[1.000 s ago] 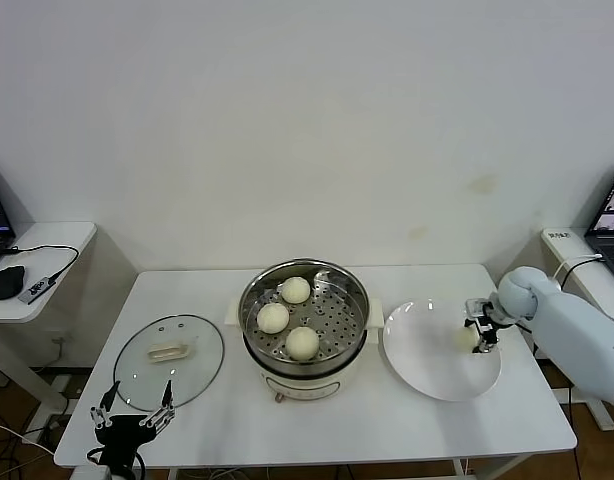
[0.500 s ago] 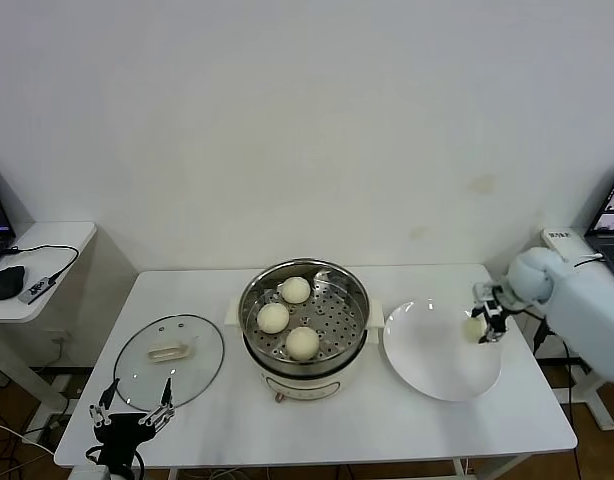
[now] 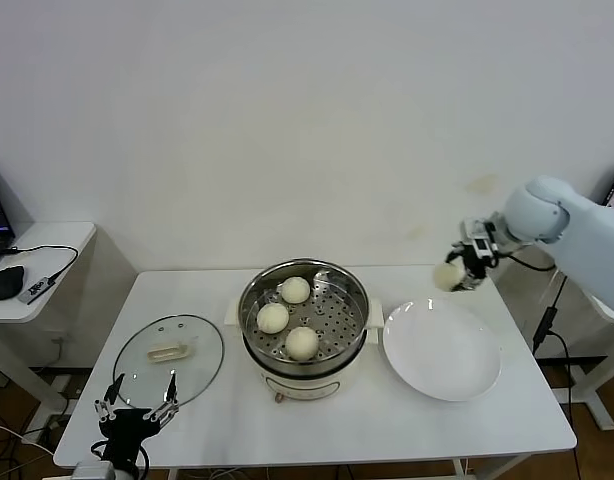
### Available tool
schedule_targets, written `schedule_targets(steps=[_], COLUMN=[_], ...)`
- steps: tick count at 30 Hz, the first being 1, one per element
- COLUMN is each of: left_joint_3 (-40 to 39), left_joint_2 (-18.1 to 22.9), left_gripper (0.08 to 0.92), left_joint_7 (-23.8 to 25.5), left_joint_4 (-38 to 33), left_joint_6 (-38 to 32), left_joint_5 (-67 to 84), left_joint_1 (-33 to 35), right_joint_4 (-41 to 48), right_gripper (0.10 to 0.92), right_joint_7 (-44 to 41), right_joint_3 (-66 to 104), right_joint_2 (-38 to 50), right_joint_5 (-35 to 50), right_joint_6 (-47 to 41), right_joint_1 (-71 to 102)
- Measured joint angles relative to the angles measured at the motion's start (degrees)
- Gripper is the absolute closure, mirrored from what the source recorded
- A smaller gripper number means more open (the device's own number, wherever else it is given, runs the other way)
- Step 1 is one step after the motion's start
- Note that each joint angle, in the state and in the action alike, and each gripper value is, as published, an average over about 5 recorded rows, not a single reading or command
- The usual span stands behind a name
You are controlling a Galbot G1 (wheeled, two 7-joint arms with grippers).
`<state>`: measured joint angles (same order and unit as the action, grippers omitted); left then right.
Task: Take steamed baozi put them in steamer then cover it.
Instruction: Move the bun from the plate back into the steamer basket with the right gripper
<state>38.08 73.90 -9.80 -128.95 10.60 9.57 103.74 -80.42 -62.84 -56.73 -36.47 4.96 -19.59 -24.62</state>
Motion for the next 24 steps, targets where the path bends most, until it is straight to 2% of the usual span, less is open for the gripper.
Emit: schedule_targets(steps=[13, 24], left_joint_3=[0.3, 0.8], left_joint_2=[0.7, 0.9], left_gripper=[0.177, 0.177], left_joint_7=[-0.1, -0.2], left_joint_4=[0.6, 0.5], left_joint_6=[-0.5, -0.7], left_joint_5=[-0.2, -0.1], left_joint_1=[-0.2, -0.6], right_joint_4=[-5.9, -3.2], right_gripper=[0.389, 0.389], right_joint_7=[7.9, 13.7], right_joint_3=[-8.3, -11.3], right_joint_2=[-11.2, -20.1], right_joint_5=[16.7, 20.6], right_joint_6=[-12.1, -18.1], right_joint_1=[-7.8, -4.3])
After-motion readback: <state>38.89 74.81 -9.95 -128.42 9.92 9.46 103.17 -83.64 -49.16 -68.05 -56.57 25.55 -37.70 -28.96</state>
